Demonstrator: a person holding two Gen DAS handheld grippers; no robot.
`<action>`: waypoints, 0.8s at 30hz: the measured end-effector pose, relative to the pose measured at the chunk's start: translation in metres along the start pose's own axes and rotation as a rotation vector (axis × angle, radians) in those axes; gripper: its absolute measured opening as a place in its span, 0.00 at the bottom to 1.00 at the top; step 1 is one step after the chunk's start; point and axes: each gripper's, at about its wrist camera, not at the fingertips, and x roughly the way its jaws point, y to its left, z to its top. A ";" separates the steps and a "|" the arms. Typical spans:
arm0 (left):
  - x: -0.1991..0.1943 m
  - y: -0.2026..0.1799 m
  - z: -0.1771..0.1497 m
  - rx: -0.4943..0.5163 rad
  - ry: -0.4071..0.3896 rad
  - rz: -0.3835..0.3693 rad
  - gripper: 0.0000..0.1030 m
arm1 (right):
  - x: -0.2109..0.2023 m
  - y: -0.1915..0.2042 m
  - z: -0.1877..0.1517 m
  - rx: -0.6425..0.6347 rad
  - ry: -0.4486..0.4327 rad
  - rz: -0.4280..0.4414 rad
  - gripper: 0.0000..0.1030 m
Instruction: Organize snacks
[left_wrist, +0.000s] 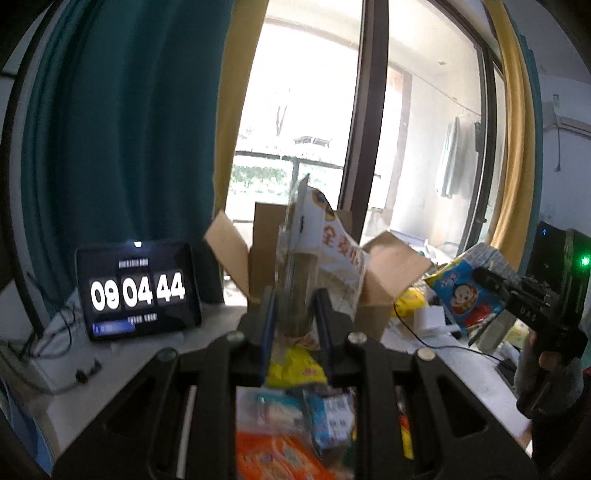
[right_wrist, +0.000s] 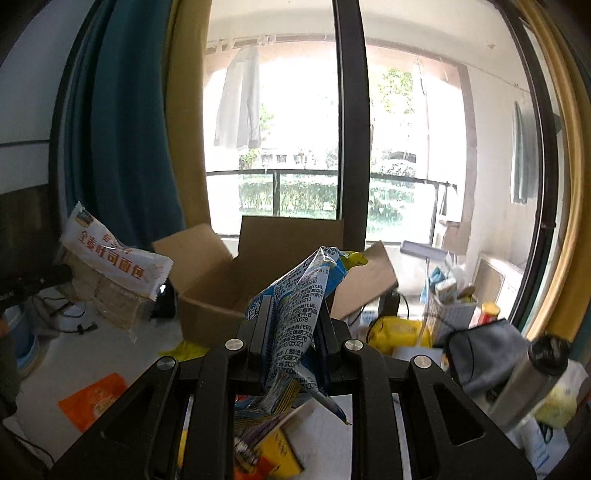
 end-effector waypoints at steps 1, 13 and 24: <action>0.005 0.000 0.004 0.008 -0.005 0.002 0.21 | 0.003 -0.002 0.003 -0.002 -0.003 0.000 0.21; 0.091 0.008 0.044 0.062 -0.047 0.050 0.21 | 0.080 -0.019 0.046 -0.017 -0.028 -0.040 0.21; 0.237 0.030 0.047 0.053 0.086 0.108 0.23 | 0.185 -0.039 0.043 0.043 0.026 -0.083 0.21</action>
